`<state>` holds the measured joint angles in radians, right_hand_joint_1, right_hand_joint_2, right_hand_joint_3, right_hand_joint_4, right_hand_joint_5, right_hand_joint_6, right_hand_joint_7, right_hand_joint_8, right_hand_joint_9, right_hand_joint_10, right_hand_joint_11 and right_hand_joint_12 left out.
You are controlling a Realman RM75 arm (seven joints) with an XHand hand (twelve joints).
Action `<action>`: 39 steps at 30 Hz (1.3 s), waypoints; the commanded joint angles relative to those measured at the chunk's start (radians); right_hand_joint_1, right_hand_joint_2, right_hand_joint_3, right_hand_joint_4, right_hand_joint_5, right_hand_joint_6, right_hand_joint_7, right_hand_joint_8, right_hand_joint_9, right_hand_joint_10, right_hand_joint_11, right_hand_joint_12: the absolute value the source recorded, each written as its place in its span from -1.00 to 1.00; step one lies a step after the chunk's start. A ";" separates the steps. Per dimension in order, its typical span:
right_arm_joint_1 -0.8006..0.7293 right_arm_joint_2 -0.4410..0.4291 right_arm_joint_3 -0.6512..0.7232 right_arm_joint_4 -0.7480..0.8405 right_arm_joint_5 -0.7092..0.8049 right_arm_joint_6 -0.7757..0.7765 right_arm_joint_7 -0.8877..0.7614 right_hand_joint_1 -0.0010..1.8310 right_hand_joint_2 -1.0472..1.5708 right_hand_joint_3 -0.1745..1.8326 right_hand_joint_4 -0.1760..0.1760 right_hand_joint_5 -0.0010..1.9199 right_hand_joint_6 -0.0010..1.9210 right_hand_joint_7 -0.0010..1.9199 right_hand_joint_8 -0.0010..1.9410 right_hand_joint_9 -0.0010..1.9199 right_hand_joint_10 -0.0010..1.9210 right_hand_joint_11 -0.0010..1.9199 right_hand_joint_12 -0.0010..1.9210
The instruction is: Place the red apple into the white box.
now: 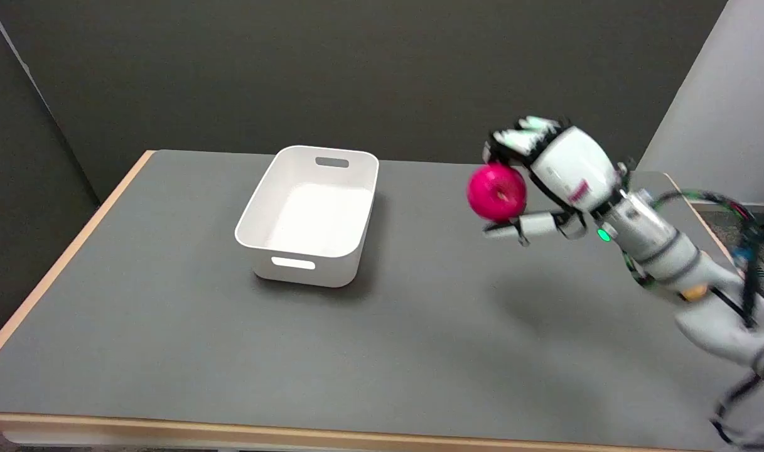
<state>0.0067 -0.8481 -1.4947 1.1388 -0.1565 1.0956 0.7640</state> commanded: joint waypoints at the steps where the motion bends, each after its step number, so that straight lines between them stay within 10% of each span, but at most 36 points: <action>1: 0.661 -0.186 -0.459 -0.034 -0.127 -0.344 -0.010 0.29 0.63 -0.43 -1.00 -0.30 0.57 -0.25 0.57 -0.07 1.00 -0.37 0.75; 11: 0.785 -0.427 -0.627 -0.188 -0.242 -0.421 -0.007 0.29 0.62 -0.42 -0.99 -0.30 0.57 -0.24 0.56 -0.05 1.00 -0.39 0.77; 13: 0.797 -0.465 -0.653 -0.235 -0.247 -0.442 -0.008 0.29 0.56 -0.27 -0.56 -0.34 0.56 -0.10 0.52 -0.05 1.00 -0.38 0.77; 15: 0.804 -0.492 -0.671 -0.271 -0.246 -0.451 -0.007 0.29 0.62 -0.41 -0.96 -0.30 0.56 -0.23 0.56 -0.04 1.00 -0.39 0.76; 17: 0.806 -0.518 -0.681 -0.299 -0.246 -0.458 0.000 0.29 0.56 -0.28 -0.57 -0.33 0.56 -0.11 0.52 -0.04 1.00 -0.38 0.77; 23: 0.806 -0.557 -0.731 -0.371 -0.248 -0.512 0.033 0.29 0.55 -0.27 -0.52 -0.34 0.56 -0.10 0.51 -0.04 1.00 -0.39 0.75; 26: 0.808 -0.561 -0.744 -0.419 -0.249 -0.545 0.050 0.29 0.63 -0.43 -1.00 -0.30 0.56 -0.25 0.56 -0.04 1.00 -0.41 0.73; 39: 0.798 -0.548 -0.730 -0.587 -0.285 -0.669 0.133 0.28 0.67 -0.51 -1.00 -0.34 0.60 -0.28 0.60 -0.13 0.98 -0.52 0.68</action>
<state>0.7669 -1.3425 -2.1702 0.7539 -0.3852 0.5834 0.8140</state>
